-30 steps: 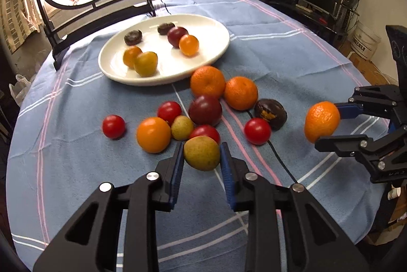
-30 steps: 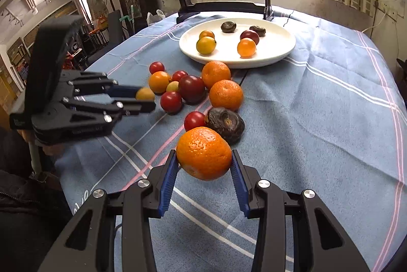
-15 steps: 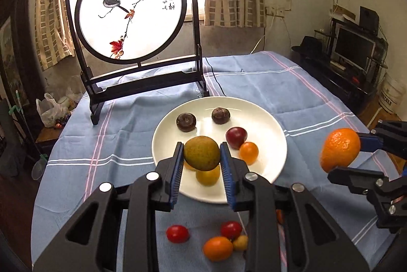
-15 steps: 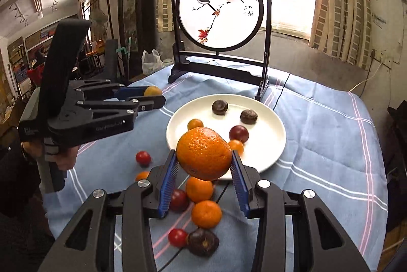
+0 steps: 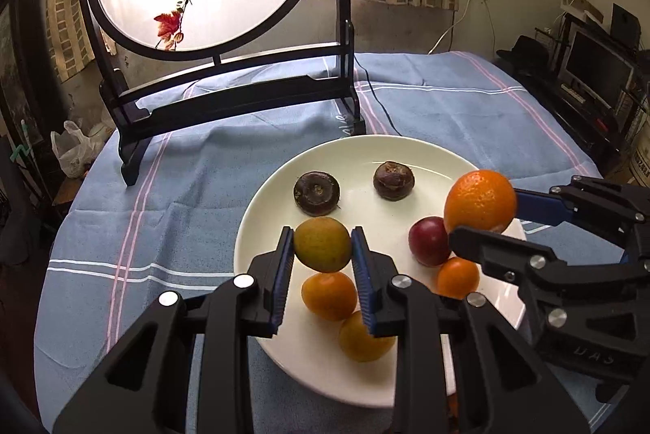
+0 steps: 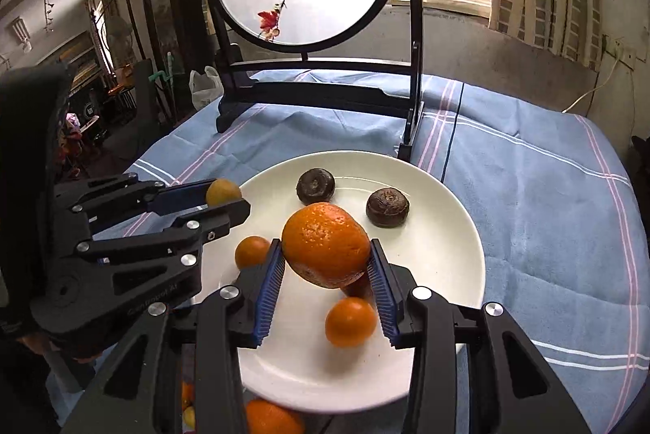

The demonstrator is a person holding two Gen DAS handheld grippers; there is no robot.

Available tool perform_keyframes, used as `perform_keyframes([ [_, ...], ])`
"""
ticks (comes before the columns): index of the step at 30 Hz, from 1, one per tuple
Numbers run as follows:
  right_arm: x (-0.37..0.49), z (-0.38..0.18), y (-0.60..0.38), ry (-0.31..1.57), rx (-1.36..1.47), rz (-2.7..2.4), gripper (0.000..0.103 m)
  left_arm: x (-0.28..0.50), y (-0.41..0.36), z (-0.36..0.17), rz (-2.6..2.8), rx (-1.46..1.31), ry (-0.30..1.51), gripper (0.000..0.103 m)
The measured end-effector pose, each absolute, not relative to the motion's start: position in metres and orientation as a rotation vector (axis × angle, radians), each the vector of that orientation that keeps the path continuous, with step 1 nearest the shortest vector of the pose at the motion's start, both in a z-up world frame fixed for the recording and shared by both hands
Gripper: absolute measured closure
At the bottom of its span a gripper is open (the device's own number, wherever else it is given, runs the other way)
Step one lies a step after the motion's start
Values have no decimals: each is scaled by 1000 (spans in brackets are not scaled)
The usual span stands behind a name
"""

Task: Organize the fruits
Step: 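Lower both fruits into the white plate and open both tools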

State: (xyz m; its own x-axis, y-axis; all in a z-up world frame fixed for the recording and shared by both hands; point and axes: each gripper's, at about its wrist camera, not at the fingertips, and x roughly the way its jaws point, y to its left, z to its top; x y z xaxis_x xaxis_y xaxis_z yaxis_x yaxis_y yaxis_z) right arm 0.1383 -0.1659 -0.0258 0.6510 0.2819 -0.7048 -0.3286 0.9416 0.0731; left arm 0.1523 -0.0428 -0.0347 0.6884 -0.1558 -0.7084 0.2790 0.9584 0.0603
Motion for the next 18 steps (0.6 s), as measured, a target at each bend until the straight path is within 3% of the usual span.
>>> perform_keyframes([
  [6, 167, -38, -163, 830, -59, 345, 61, 164, -43, -52, -232, 185, 819, 73],
  [8, 172, -43, -161, 843, -65, 319, 60, 163, -42, -52, -227, 195, 808, 49],
  [9, 173, -44, -162, 845, -61, 305, 60, 162, -41, -52, -211, 200, 796, 44],
  [15, 144, -25, -180, 793, -27, 324, 54, 145, -28, -39, -227, 176, 768, 41],
  [18, 108, -11, -186, 753, -78, 330, 46, 126, -18, -27, -226, 159, 740, 31],
])
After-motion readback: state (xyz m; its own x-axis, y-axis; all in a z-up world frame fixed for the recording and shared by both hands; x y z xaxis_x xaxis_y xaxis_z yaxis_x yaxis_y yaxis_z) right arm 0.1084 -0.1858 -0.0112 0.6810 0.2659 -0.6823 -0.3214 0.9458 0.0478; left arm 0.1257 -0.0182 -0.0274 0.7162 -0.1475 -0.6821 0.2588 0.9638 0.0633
